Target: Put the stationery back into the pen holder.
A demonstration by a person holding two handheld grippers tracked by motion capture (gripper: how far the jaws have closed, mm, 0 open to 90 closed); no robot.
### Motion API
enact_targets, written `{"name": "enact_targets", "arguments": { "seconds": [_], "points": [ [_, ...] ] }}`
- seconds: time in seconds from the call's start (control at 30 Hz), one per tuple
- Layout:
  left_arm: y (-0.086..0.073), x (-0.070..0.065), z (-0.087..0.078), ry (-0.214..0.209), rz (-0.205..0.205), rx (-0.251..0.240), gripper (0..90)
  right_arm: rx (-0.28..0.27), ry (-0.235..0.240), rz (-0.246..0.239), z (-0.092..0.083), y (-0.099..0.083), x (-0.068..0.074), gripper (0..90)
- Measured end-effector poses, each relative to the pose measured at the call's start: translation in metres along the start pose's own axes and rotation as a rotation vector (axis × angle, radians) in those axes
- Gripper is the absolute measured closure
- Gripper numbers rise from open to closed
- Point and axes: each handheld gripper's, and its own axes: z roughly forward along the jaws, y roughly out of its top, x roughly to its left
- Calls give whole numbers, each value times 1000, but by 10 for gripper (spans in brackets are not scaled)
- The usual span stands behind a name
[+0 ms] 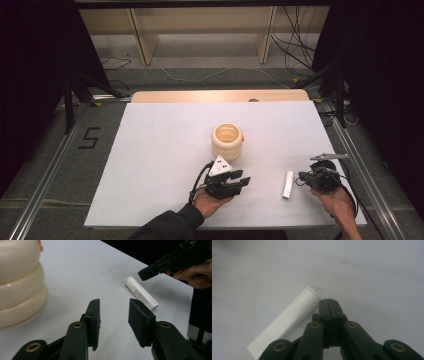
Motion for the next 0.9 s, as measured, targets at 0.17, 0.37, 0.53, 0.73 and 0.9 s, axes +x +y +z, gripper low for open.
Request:
{"name": "enact_targets", "arguments": {
  "seconds": [0.17, 0.37, 0.53, 0.73, 0.9],
  "points": [
    [0, -9, 23, -8, -4, 43, 753, 10, -1, 6, 4, 1, -1, 900],
    [-3, -21, 42, -20, 14, 74, 883, 16, 2, 6, 6, 2, 1, 900],
    [-1, -33, 57, -42, 11, 101, 890, 19, 0, 3, 8, 3, 0, 900],
    [-5, -43, 76, -38, 8, 147, 890, 30, 2, 2, 10, 3, 1, 900],
    [-8, -47, 85, -41, 10, 173, 890, 28, 6, 1, 11, 3, 1, 900]
  ]
}}
